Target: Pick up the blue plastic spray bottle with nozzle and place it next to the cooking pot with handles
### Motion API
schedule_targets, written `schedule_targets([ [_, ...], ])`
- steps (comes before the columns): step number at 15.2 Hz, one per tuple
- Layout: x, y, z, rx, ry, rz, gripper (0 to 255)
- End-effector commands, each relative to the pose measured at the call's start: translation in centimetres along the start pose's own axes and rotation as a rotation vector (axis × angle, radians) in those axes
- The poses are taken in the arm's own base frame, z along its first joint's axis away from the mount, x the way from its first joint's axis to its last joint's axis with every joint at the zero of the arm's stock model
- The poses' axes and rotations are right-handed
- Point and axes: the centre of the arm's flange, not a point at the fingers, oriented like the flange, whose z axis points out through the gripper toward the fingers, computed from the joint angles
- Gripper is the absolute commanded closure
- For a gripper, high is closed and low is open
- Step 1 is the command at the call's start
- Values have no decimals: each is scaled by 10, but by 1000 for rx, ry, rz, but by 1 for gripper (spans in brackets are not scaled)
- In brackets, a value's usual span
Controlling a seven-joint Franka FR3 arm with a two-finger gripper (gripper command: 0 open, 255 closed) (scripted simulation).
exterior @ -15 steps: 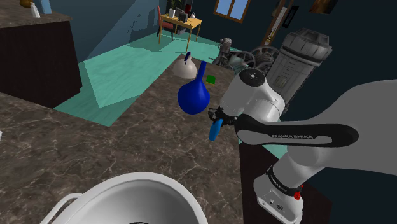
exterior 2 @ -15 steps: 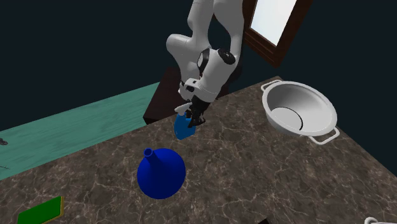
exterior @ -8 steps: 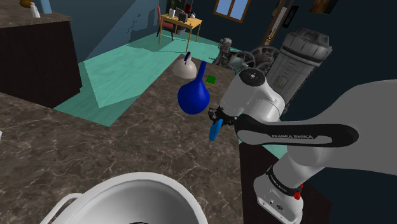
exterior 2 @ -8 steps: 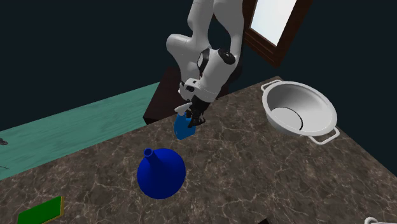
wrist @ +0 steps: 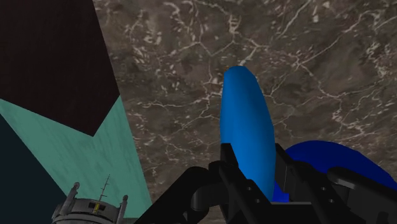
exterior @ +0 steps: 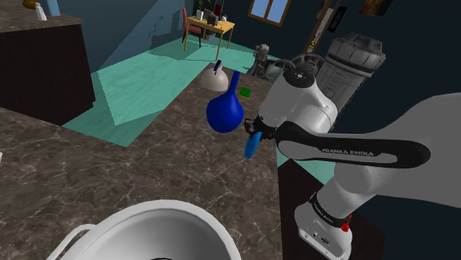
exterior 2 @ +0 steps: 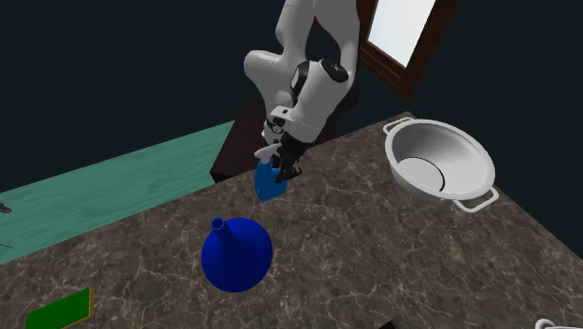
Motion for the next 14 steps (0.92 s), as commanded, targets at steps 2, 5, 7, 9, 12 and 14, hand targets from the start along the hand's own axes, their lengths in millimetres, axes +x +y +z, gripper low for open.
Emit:
schedule_targets([
  [2, 7, 1, -15, 0, 0, 0, 255],
  [5, 14, 1, -29, 0, 0, 0, 255],
  [7, 19, 1, -39, 0, 0, 0, 255],
  [9, 24, 1, -48, 0, 0, 0, 255],
  [12, 31, 1, -62, 0, 0, 0, 255],
  [14, 36, 1, -72, 0, 0, 0, 255],
])
